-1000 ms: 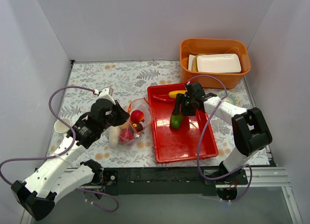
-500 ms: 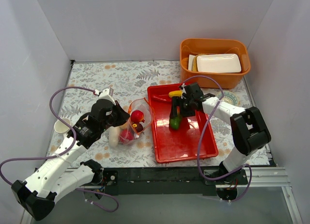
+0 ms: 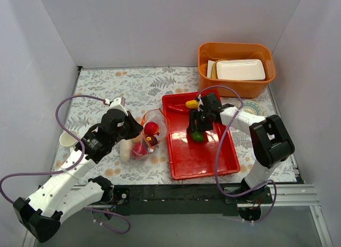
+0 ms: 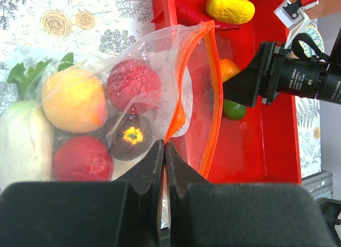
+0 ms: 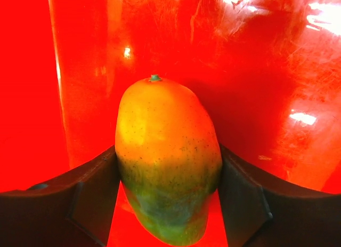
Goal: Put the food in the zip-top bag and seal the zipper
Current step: Pick up the fake fruit from the bin, then place the fake fruit in the zipper food storage bag.
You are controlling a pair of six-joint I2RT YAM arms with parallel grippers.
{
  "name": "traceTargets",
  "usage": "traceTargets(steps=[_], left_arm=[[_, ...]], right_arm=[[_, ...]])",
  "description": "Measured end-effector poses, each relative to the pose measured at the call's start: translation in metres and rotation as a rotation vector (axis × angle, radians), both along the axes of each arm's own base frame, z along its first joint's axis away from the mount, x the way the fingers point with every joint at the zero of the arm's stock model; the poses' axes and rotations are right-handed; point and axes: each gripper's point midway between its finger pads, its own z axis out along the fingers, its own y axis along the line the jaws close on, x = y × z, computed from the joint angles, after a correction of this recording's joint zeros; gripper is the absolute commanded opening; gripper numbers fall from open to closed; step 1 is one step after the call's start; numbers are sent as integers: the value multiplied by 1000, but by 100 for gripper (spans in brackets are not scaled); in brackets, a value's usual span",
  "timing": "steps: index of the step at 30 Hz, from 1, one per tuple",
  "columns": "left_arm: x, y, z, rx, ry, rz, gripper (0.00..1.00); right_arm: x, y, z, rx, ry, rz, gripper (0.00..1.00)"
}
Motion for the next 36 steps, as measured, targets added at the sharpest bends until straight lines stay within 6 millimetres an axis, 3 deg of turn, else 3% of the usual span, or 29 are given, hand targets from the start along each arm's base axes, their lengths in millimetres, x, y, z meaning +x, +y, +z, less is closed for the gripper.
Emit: traceTargets(steps=[3,9,13,18,21,28,32,36], left_arm=[[0,0,-1,2,3,0,0],[0,0,-1,2,3,0,0],[0,0,-1,2,3,0,0],[1,-1,-2,4,8,-1,0],[1,-2,-4,6,12,-4,0],[1,-5,-5,1,19,-16,0],[0,-6,-5,-1,22,-21,0],[0,-6,-5,-1,23,-23,0]], right_arm=[[0,-1,0,-4,-1,2,50],[-4,-7,6,-26,-3,-8,45],[-6,-10,26,-16,-39,-15,44],[-9,-1,69,70,-110,0,45],[-12,17,102,150,-159,35,48],[-39,80,166,326,-241,198,51],[-52,112,182,380,-243,281,50],[-58,137,169,381,-207,324,50]])
